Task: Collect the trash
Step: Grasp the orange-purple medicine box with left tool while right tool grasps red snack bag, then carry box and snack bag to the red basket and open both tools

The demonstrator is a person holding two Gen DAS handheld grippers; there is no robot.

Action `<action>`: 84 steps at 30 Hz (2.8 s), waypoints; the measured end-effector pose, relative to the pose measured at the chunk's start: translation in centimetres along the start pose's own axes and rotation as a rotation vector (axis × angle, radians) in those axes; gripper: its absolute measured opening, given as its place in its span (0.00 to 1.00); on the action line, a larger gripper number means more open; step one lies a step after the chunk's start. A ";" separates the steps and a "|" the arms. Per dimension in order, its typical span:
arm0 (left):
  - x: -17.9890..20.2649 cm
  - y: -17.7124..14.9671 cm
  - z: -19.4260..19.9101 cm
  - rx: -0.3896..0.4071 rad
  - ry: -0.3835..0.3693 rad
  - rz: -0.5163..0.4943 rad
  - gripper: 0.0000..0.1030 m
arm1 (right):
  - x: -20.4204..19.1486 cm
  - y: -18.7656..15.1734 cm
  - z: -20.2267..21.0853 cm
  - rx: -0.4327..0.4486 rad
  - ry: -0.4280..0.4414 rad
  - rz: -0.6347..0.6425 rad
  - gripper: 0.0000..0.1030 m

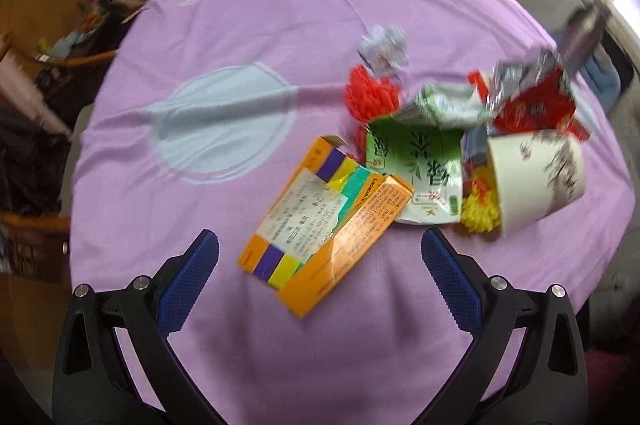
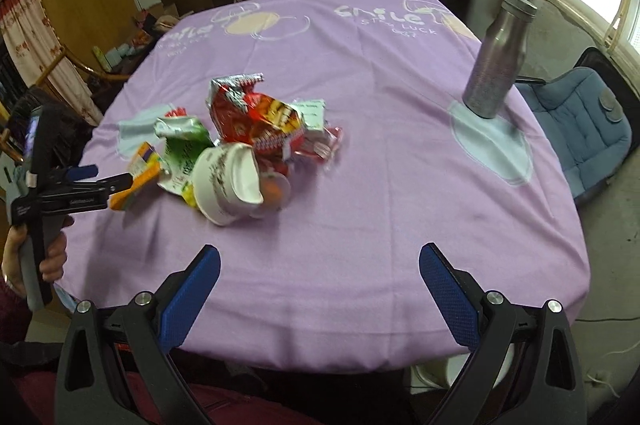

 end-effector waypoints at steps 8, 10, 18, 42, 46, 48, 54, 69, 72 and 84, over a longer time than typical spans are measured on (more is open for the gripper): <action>-1.7 0.4 -5.0 -0.054 -0.060 0.013 0.93 | 1.3 -0.1 1.0 0.018 -0.052 0.025 0.95; -1.6 0.3 -5.2 -0.050 -0.089 0.072 0.79 | 1.4 0.3 1.0 0.024 -0.043 0.020 0.95; -1.9 -1.5 0.4 0.011 -0.180 0.220 0.30 | -0.6 3.1 -1.7 0.010 0.113 -0.006 0.92; -0.8 -0.2 -0.8 0.053 -0.177 0.247 0.56 | -2.2 3.6 -5.3 -0.084 0.214 -0.029 0.88; -0.9 -0.4 2.9 0.095 -0.142 0.225 0.55 | -3.6 3.8 -6.3 -0.091 0.246 0.012 0.85; -1.5 -0.6 4.6 0.112 -0.114 0.235 0.55 | -4.1 4.5 -6.7 -0.069 0.244 0.034 0.85; -3.2 -2.0 8.5 0.139 -0.049 0.309 0.55 | -3.7 7.5 -8.7 -0.015 0.239 0.025 0.85; -8.8 -9.9 13.2 0.168 0.065 0.545 0.56 | -6.8 11.9 -5.6 0.097 0.371 0.089 0.41; -11.0 -12.2 13.7 0.166 0.084 0.581 0.56 | -8.8 12.0 -3.9 0.118 0.390 0.114 0.41; -21.8 -31.1 16.1 0.077 0.226 0.861 0.62 | -26.6 6.8 -1.2 -0.005 0.520 0.370 0.41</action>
Point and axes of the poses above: each gripper's, at about its wrist camera, not at the fingertips, and z roughly against the way its jaws point, x to its right, y to its top, the point moved 8 cm from there along -z, roughly the way its jaws point, and after that the axes turned 4 degrees about -z, right-handed, at the moved point
